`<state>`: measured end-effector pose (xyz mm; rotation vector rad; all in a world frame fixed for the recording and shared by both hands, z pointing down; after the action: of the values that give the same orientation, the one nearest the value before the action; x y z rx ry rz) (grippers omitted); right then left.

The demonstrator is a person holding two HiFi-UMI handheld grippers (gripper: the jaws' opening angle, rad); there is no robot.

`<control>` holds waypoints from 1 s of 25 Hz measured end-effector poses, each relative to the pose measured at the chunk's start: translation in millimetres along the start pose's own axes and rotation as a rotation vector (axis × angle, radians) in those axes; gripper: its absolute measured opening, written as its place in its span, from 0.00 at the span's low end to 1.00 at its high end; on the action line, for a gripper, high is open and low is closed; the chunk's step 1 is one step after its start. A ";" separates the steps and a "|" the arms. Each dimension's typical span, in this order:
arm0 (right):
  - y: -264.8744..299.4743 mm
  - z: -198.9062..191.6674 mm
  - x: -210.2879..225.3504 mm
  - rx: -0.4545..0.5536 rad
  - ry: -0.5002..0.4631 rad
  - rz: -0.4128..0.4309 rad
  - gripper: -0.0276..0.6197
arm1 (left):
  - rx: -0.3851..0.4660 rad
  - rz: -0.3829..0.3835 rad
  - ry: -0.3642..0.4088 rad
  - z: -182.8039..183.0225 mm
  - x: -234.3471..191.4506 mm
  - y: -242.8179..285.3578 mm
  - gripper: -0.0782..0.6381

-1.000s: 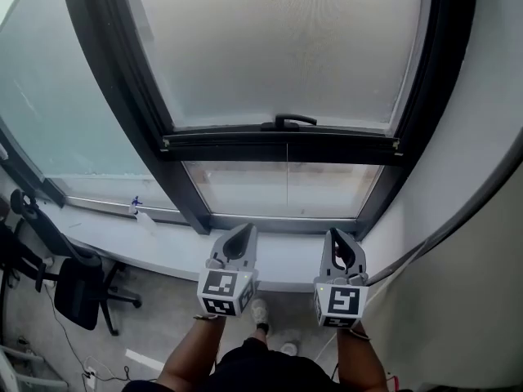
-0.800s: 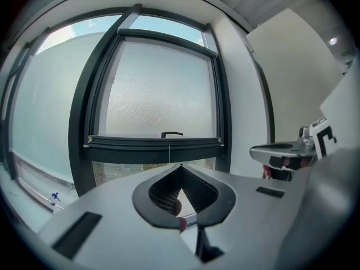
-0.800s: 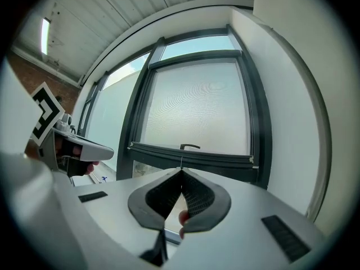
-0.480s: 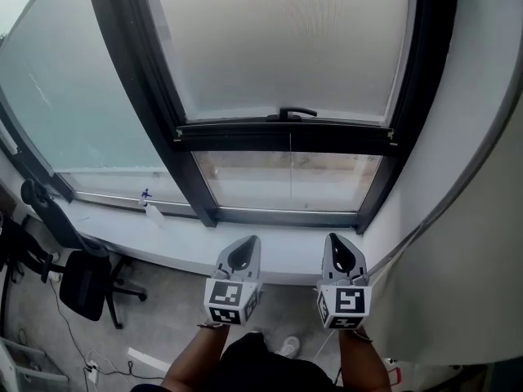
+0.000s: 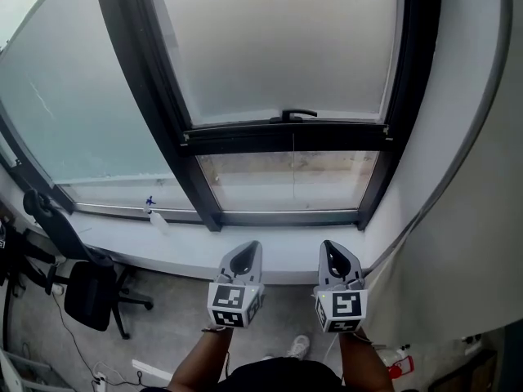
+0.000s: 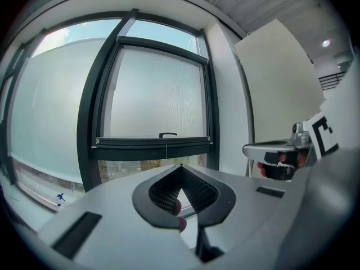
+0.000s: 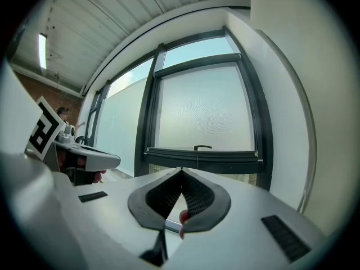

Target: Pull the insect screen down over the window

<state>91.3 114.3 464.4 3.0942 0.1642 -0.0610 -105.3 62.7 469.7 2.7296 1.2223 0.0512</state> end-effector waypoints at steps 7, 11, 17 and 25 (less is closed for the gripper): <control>-32.1 -1.5 -31.6 -0.016 -0.015 0.016 0.05 | 0.000 -0.027 -0.013 -12.3 6.7 -39.2 0.11; -50.9 -5.9 -43.8 -0.025 -0.046 0.001 0.05 | -0.009 -0.025 -0.021 -22.1 7.8 -61.3 0.11; -69.0 -17.6 -61.9 -0.054 0.009 0.001 0.05 | -0.004 -0.024 -0.029 -31.6 6.2 -86.9 0.11; -76.8 -16.8 -80.1 -0.071 -0.041 0.014 0.05 | -0.012 -0.039 -0.029 -35.7 3.5 -99.1 0.11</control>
<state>4.1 183.0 481.4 3.0201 0.1393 -0.1160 -179.6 134.8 489.9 2.6860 1.2629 0.0142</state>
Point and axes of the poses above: the fingertips, and each gripper's own axes: y forward along the fingers, x to its right, z out of its top, the point moved 7 cm from there along -y, backward along the fingers, and after that the axes turned 13 degrees about -z, right-handed, at the moved point
